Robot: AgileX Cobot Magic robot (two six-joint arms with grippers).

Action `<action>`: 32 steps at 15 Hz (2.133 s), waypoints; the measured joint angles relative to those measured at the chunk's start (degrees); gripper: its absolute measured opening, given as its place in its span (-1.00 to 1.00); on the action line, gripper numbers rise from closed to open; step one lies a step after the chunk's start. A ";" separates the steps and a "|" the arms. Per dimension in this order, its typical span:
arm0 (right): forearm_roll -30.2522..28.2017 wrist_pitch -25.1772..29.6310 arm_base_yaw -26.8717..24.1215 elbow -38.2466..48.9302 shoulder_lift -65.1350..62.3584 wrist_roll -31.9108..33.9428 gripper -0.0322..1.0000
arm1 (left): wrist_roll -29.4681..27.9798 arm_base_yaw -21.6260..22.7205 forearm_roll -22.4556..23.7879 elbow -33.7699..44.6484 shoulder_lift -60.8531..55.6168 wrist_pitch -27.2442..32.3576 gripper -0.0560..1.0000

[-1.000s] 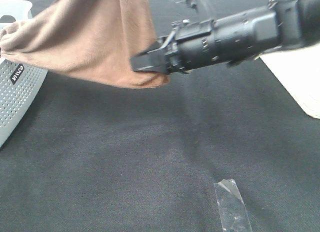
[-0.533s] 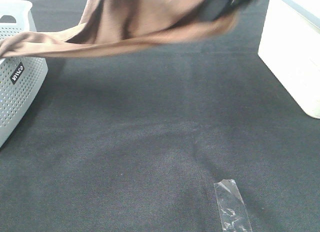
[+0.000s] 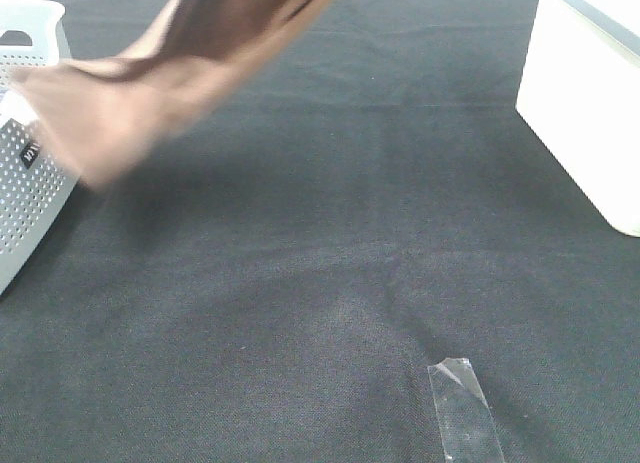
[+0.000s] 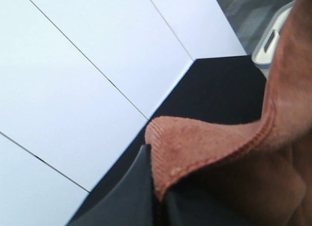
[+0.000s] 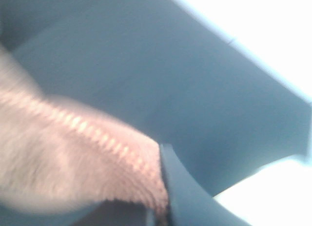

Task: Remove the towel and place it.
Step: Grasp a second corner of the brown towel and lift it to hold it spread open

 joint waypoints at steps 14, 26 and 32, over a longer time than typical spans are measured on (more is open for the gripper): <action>-4.70 -35.98 0.00 -4.76 8.02 8.59 -0.94 | 0.17 9.40 9.97 -4.81 9.57 -24.52 -0.89; -4.07 -62.28 -3.44 -5.61 18.74 9.45 -0.94 | 0.17 15.13 10.60 -33.58 34.43 -33.17 -0.89; -4.07 -62.34 -3.44 -5.79 20.51 11.46 -0.94 | 0.17 15.13 12.55 -34.61 35.64 -29.68 -0.89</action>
